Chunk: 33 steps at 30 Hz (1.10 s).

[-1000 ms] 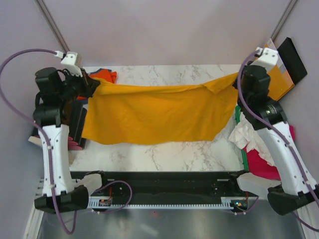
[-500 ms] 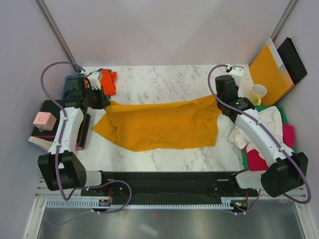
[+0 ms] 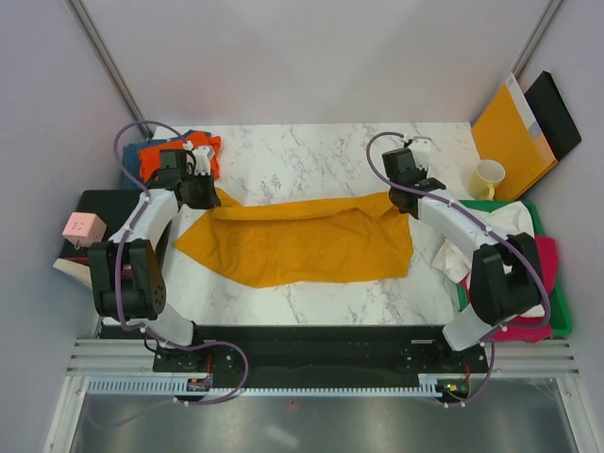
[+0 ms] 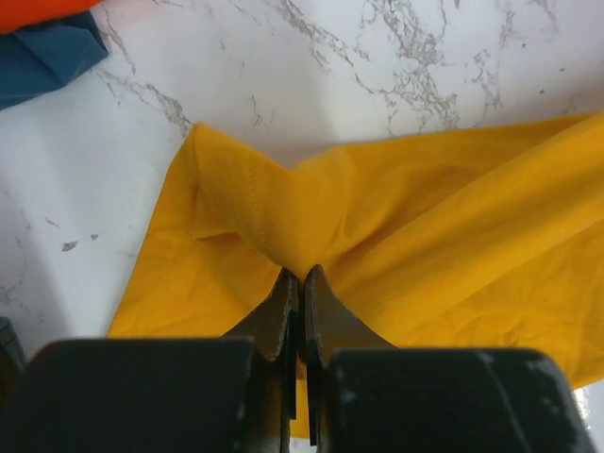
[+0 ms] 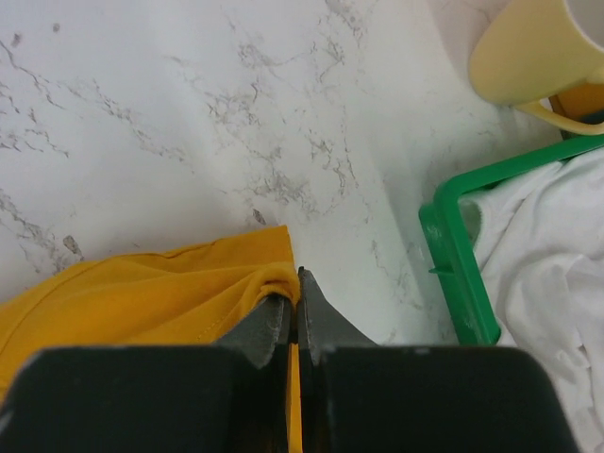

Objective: Fold and stack the t-shirts
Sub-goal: Flatten out the tshirt

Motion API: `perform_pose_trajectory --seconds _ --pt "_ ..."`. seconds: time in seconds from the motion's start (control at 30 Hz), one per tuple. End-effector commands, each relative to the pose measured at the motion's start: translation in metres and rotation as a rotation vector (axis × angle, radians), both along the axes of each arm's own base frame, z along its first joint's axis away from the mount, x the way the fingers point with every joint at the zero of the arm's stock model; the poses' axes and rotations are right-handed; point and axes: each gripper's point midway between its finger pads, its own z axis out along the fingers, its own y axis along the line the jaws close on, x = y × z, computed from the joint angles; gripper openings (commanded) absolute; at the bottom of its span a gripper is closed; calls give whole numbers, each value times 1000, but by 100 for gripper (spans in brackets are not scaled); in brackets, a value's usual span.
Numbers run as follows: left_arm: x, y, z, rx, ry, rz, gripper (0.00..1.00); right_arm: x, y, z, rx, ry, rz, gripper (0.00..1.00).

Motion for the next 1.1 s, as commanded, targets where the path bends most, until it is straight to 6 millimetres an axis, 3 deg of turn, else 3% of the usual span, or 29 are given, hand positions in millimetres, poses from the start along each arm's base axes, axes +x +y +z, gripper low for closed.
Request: perform_pose_trajectory --seconds 0.0,0.03,0.07,0.13,0.17,0.2,0.27,0.3,0.47,0.63,0.77,0.8,0.93,1.07 --pt "19 0 -8 80 -32 -22 7 23 4 4 14 -44 -20 0" --pt "19 -2 -11 83 -23 -27 11 28 6 0 10 -36 -21 5" --pt "21 -2 -11 81 -26 -27 24 31 7 -1 10 -36 -16 10" --pt "23 -2 -7 79 -34 -19 47 36 10 -2 17 -37 -8 29" --pt "23 -2 -5 76 -40 -18 67 37 12 -2 22 -42 -1 35" --pt "24 -2 -2 72 -46 -13 75 39 15 -2 31 -41 10 44" --pt "26 0 7 77 -73 11 92 40 17 2 44 -52 18 48" --pt "26 1 11 79 -82 14 95 40 19 3 54 -55 21 53" --pt "25 1 28 75 -125 29 99 31 30 3 101 -63 45 56" --pt "19 0 26 68 -119 31 99 7 41 -8 100 -57 52 57" --pt "13 -2 27 59 -122 21 99 -10 43 9 116 -146 41 60" --pt "12 -3 28 55 -125 19 99 -12 43 14 122 -164 43 66" --pt "7 -5 28 38 -122 15 99 -15 48 38 160 -213 67 66" --pt "6 -9 29 17 -122 9 99 -24 70 30 177 -174 118 66"
